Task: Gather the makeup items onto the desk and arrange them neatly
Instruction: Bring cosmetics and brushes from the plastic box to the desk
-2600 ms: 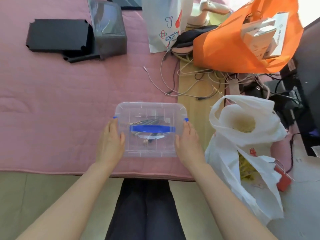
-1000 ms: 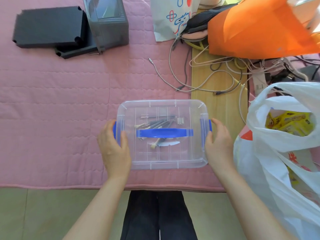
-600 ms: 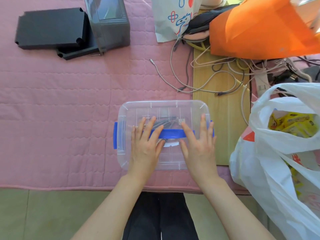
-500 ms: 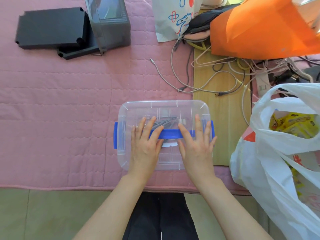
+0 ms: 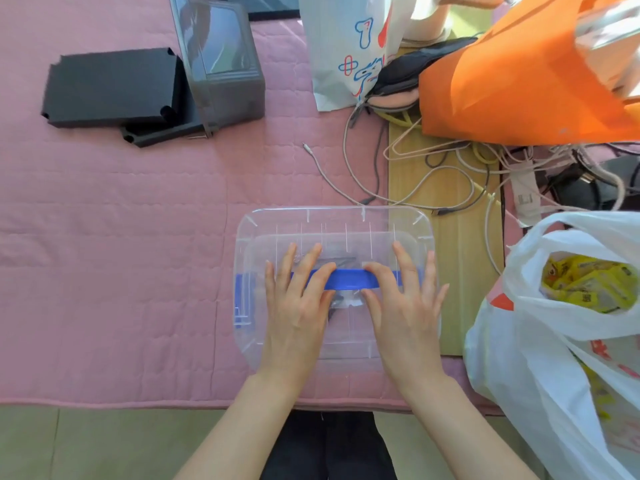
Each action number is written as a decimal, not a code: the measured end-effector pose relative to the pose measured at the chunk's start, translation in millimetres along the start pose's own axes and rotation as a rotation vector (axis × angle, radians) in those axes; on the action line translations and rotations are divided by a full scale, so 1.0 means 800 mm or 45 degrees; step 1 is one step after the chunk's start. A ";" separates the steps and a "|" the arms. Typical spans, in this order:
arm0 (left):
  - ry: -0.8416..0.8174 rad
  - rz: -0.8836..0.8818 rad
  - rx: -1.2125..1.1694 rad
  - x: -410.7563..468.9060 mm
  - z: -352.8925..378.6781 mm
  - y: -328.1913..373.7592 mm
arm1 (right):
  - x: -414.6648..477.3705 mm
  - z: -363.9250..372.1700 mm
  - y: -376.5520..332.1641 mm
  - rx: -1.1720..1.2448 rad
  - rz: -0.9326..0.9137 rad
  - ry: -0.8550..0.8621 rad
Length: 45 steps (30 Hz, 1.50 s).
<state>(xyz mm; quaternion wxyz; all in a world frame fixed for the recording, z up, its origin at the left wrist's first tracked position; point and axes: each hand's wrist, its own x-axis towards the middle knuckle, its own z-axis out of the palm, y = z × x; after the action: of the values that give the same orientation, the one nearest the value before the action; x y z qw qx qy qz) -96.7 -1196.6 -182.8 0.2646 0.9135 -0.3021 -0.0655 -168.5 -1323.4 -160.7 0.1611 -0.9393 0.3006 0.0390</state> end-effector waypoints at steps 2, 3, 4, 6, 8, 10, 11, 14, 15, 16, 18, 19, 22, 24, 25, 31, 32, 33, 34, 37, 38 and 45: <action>0.020 0.009 -0.021 0.019 -0.010 0.001 | 0.017 -0.011 -0.005 0.022 -0.012 0.018; 0.029 0.015 -0.027 0.030 -0.013 0.001 | 0.027 -0.016 -0.007 0.034 -0.021 0.026; 0.042 0.025 -0.030 0.042 -0.016 0.000 | 0.037 -0.020 -0.010 0.044 -0.029 0.035; 0.077 0.055 -0.021 0.069 -0.019 -0.004 | 0.062 -0.027 -0.014 0.053 -0.031 0.054; 0.103 0.077 -0.014 0.096 -0.020 -0.008 | 0.087 -0.032 -0.019 0.071 -0.017 0.055; 0.116 0.078 -0.019 0.124 -0.020 -0.013 | 0.113 -0.035 -0.023 0.084 -0.025 0.059; 0.119 0.074 -0.025 0.137 -0.019 -0.017 | 0.127 -0.036 -0.024 0.079 -0.036 0.064; 0.094 0.058 -0.045 0.174 -0.011 -0.033 | 0.167 -0.035 -0.030 0.042 -0.053 0.036; 0.078 0.060 -0.038 0.185 -0.008 -0.040 | 0.178 -0.034 -0.032 0.033 -0.045 0.008; 0.059 0.065 -0.022 0.197 -0.005 -0.046 | 0.190 -0.032 -0.034 0.026 -0.026 -0.027; 0.028 0.085 0.014 0.215 0.002 -0.058 | 0.209 -0.026 -0.037 0.035 0.013 -0.087; 0.012 0.094 0.023 0.225 0.005 -0.064 | 0.219 -0.023 -0.038 0.044 0.022 -0.105; -0.039 0.093 0.034 0.244 0.018 -0.083 | 0.245 -0.002 -0.040 0.071 0.044 -0.171; -0.103 0.057 0.042 0.251 0.030 -0.096 | 0.259 0.020 -0.039 0.078 0.062 -0.224; -0.148 0.025 0.047 0.253 0.037 -0.103 | 0.263 0.031 -0.038 0.070 0.070 -0.252; -0.392 -0.088 0.101 0.251 0.083 -0.147 | 0.275 0.089 -0.034 0.000 0.093 -0.448; -0.411 -0.094 0.113 0.251 0.087 -0.151 | 0.276 0.096 -0.033 0.003 0.099 -0.473; -0.433 -0.104 0.124 0.251 0.090 -0.154 | 0.277 0.102 -0.032 0.003 0.101 -0.492; -0.453 -0.110 0.132 0.250 0.094 -0.157 | 0.278 0.108 -0.030 0.002 0.098 -0.501; -0.464 -0.089 0.141 0.247 0.102 -0.163 | 0.282 0.118 -0.026 0.032 0.106 -0.509; -0.463 -0.080 0.147 0.246 0.103 -0.165 | 0.284 0.119 -0.024 0.048 0.120 -0.516; -0.536 -0.035 0.198 0.248 0.098 -0.169 | 0.285 0.119 -0.012 -0.002 0.029 -0.608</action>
<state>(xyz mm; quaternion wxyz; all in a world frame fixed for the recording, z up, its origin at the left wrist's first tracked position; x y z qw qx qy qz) 111.6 -1256.3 -312.0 0.1237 0.9014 -0.3422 -0.2348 25.7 -1410.6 -287.1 0.2264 -0.9001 0.2644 0.2621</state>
